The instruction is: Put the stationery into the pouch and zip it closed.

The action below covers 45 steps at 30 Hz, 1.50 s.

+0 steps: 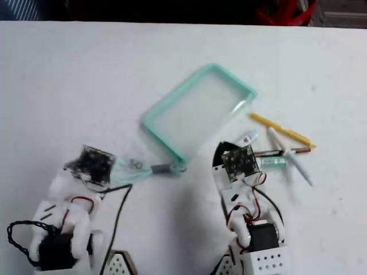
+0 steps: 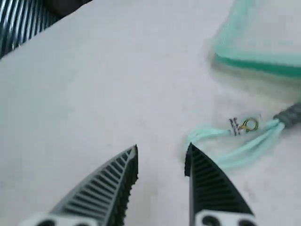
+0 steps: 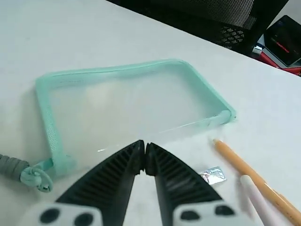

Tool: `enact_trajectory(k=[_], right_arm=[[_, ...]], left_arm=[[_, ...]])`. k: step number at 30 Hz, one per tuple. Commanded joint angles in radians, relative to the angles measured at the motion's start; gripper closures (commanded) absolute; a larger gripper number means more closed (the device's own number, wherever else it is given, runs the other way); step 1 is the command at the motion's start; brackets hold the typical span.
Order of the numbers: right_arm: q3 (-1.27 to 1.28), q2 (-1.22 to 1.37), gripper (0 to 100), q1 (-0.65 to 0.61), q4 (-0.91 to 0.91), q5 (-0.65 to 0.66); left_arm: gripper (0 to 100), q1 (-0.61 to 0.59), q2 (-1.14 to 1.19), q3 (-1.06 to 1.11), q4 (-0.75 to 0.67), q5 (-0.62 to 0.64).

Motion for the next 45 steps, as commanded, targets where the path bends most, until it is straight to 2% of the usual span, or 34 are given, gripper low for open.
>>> enact_trajectory(k=[1, 3, 4, 13, 16, 18, 20, 22, 24, 26, 28, 30, 35, 41, 45], right_arm=[[0.006, -0.008, 97.8, -0.008, 0.001, -0.009], [0.006, -0.008, 97.8, -0.008, 0.001, -0.009], [0.006, -0.008, 97.8, -0.008, 0.002, -0.009], [0.006, -0.007, 97.8, -0.008, 0.002, -0.009], [0.006, -0.005, 97.8, -0.008, 0.002, -0.009], [0.006, -0.005, 97.8, -0.008, 0.002, -0.009], [0.006, -0.007, 98.0, -0.01, 0.002, -0.009], [0.006, -0.004, 97.9, -0.044, 0.01, -0.009], [0.006, -0.007, 97.7, -0.133, 0.073, 0.025], [0.006, -0.005, 97.8, -0.229, 0.142, 0.183], [0.006, -0.005, 98.0, -0.292, 0.193, 0.304], [0.002, -0.005, 97.8, -0.321, 0.217, 0.324], [-0.114, -0.001, 97.7, -0.38, 0.265, 0.397], [-0.261, 0.196, 97.7, -0.596, 0.328, 0.396], [-0.483, 0.527, 97.7, -0.607, 0.3, 0.396]], left_arm=[[83, -0.013, 0.002, 0.103, -0.02, -0.451], [83, 0.004, 0.002, 0.161, -0.049, -0.58], [83, 0.008, 0.002, 0.18, -0.057, -0.6], [83, 0.016, 0.002, 0.341, -0.071, -0.612], [83, 0.016, 0.002, 0.348, -0.068, -0.692], [83, 0.008, 0.002, 0.313, -0.084, -0.686], [83, -0.013, 0.002, 0.244, -0.092, -0.477], [83, -0.036, 0.002, 0.16, -0.147, -0.137], [83, -0.099, 0.002, 0.107, -0.209, 0.227], [83, -0.154, 0.002, 0.109, -0.27, 0.539], [83, -0.191, 0.002, 0.126, -0.31, 0.692], [83, -0.255, 0.002, 0.16, -0.313, 0.681], [83, -0.42, 0.002, 0.199, -0.328, 0.545], [83, -0.424, 0.002, 0.203, -0.325, 0.545], [83, -0.423, 0.002, 0.203, -0.308, 0.545]])
